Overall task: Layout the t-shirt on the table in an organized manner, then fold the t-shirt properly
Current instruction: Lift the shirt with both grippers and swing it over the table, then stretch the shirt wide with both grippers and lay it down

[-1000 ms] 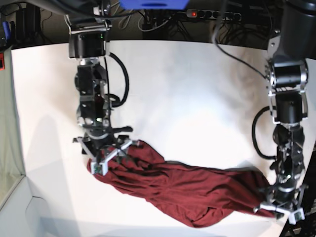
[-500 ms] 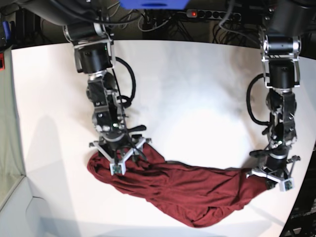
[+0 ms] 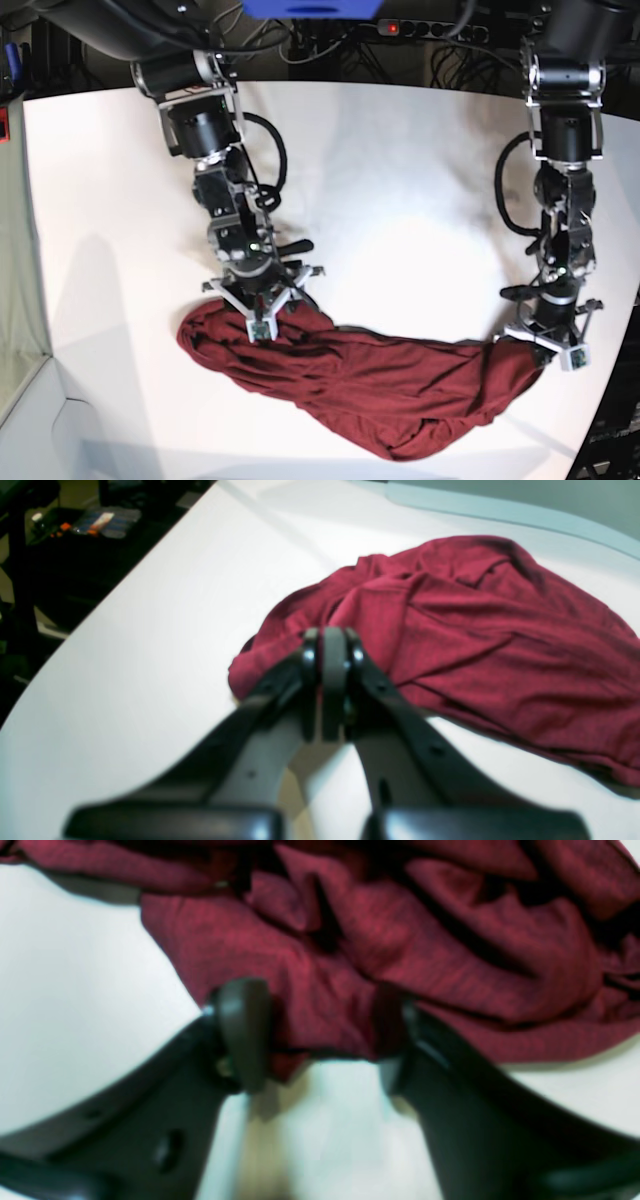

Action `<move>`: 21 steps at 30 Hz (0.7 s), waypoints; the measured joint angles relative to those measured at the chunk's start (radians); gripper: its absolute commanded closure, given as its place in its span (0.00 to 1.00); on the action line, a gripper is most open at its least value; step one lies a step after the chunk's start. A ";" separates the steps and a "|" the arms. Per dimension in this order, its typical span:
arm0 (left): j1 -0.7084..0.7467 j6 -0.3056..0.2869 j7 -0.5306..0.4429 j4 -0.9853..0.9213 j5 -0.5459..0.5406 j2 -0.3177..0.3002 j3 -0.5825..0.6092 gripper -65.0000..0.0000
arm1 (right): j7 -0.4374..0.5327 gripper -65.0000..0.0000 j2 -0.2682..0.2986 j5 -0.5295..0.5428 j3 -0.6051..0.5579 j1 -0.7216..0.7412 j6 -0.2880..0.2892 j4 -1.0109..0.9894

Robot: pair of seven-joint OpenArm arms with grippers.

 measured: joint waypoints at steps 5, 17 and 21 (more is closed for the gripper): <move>-0.001 0.000 0.000 0.000 0.000 -0.003 0.000 1.00 | 0.019 1.00 0.000 0.002 0.000 0.006 0.000 -0.032; 0.005 -0.002 0.015 0.051 -0.003 -0.001 -0.093 1.00 | -0.264 1.00 0.081 0.003 0.007 -0.441 0.003 0.717; 0.037 -0.008 0.007 0.164 -0.005 0.001 -0.145 1.00 | -0.272 1.00 0.110 0.005 0.023 -0.509 0.002 0.961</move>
